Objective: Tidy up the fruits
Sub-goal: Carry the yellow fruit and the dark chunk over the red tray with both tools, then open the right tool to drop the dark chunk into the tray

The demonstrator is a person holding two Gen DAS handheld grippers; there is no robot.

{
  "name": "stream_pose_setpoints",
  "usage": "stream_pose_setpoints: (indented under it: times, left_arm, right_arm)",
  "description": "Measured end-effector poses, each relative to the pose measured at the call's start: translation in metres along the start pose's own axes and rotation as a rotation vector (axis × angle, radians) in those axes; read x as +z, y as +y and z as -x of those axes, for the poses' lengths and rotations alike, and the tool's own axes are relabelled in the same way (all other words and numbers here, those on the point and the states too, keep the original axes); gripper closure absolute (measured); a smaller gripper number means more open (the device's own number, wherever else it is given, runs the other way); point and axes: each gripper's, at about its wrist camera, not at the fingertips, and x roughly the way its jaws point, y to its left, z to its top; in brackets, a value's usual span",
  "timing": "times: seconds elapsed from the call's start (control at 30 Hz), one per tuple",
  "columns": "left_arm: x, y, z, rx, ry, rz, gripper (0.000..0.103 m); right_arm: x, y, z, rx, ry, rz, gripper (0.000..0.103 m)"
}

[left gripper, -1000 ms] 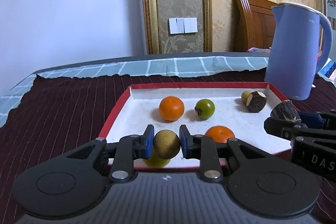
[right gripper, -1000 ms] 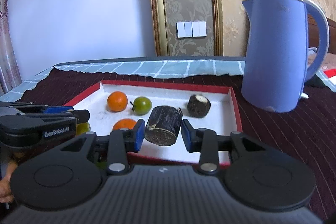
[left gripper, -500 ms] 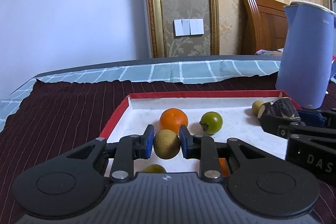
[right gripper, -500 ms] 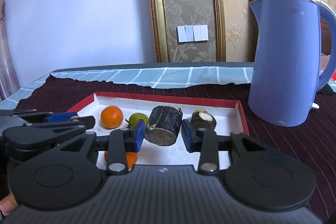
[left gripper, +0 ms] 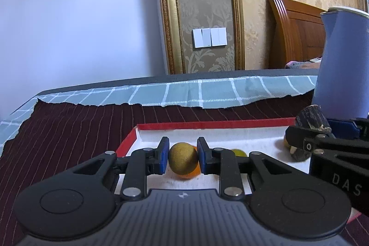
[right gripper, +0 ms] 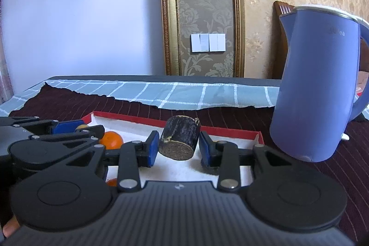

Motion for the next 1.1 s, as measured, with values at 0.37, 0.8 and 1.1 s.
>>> stream_pose_setpoints:
  times: [0.37,0.8,1.1]
  left_arm:
    - [0.007,0.004,-0.011,0.006,0.000,0.021,0.078]
    - [0.012,0.004,-0.029,0.036,0.029,0.018,0.078]
    - [0.011,0.004,-0.031,0.037,0.025,0.017,0.078]
  right_arm:
    - [0.010,0.002,-0.018,-0.019,0.001,0.027,0.068]
    - [0.020,0.004,-0.029,-0.032,0.007,0.052,0.067]
    - [0.015,0.003,-0.031,-0.022,0.003,0.045,0.068]
